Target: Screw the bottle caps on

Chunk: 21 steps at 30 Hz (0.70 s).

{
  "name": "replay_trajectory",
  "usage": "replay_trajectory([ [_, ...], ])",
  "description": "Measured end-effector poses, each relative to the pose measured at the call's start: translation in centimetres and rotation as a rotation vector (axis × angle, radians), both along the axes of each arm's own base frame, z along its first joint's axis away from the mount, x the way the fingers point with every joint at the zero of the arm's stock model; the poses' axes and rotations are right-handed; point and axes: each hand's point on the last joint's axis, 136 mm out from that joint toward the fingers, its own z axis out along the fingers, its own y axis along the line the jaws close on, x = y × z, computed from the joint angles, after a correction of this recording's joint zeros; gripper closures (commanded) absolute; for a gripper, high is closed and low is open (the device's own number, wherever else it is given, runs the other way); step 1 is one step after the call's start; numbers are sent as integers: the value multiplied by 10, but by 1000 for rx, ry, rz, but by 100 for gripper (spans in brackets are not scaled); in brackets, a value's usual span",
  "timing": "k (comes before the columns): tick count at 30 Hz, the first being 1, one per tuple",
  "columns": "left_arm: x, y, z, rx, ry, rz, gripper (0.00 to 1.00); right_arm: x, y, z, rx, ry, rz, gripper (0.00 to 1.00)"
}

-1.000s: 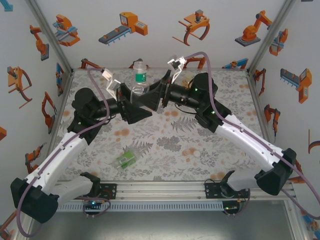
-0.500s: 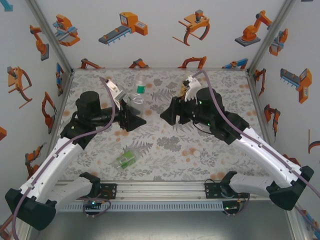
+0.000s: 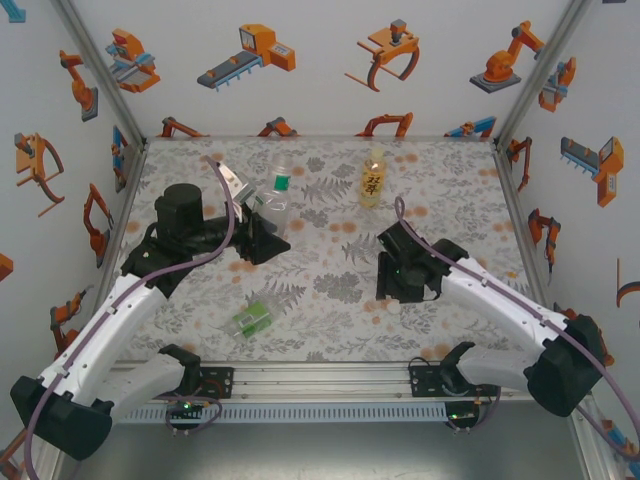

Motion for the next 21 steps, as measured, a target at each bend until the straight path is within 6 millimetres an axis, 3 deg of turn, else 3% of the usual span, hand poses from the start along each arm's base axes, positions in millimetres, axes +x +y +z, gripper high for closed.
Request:
replay_trajectory([
  [7, 1, 0, -1, 1, 3, 0, 59, -4, -16, -18, -48, 25, -42, 51],
  [21, 1, 0, -4, 3, 12, 4, 59, 14, -15, -41, -54, 18, -63, 53],
])
